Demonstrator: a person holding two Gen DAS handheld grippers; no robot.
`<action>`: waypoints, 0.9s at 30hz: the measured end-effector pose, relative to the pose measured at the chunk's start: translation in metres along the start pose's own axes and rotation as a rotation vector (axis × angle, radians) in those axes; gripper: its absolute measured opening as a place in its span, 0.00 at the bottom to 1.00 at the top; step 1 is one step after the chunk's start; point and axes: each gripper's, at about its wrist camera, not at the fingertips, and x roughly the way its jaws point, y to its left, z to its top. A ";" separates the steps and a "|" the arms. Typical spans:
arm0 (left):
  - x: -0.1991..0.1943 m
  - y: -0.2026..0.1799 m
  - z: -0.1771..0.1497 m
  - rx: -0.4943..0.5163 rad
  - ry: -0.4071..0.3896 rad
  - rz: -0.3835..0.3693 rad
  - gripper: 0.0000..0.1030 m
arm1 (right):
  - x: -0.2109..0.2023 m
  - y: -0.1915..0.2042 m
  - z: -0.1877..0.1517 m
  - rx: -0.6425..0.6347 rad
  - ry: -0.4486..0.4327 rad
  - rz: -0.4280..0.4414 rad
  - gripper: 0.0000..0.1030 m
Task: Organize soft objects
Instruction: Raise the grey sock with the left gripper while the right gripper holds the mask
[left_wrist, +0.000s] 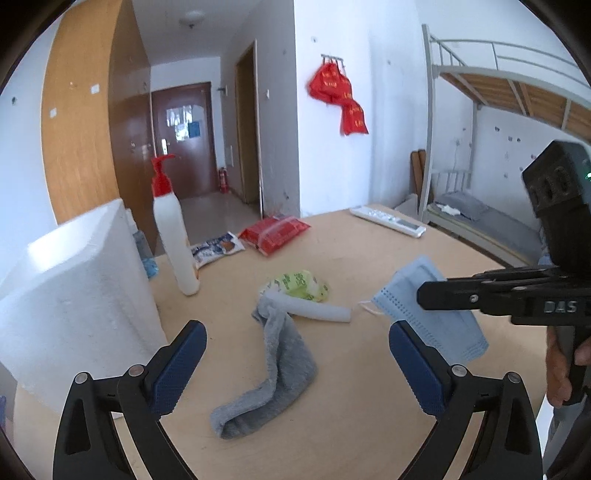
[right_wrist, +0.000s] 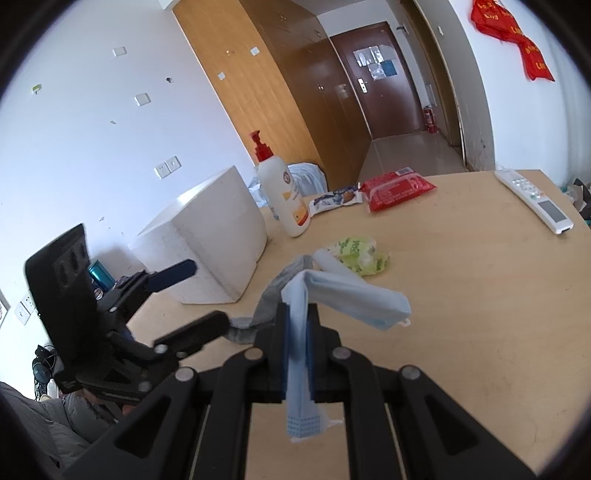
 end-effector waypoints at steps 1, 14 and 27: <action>0.006 0.000 0.001 0.000 0.020 -0.025 0.96 | 0.000 0.000 0.000 -0.001 0.000 -0.001 0.10; 0.061 0.012 -0.003 -0.054 0.194 -0.060 0.88 | 0.002 -0.005 0.000 0.007 0.007 -0.002 0.10; 0.094 0.017 -0.017 -0.089 0.349 -0.076 0.20 | 0.000 -0.006 -0.003 0.012 0.005 0.011 0.10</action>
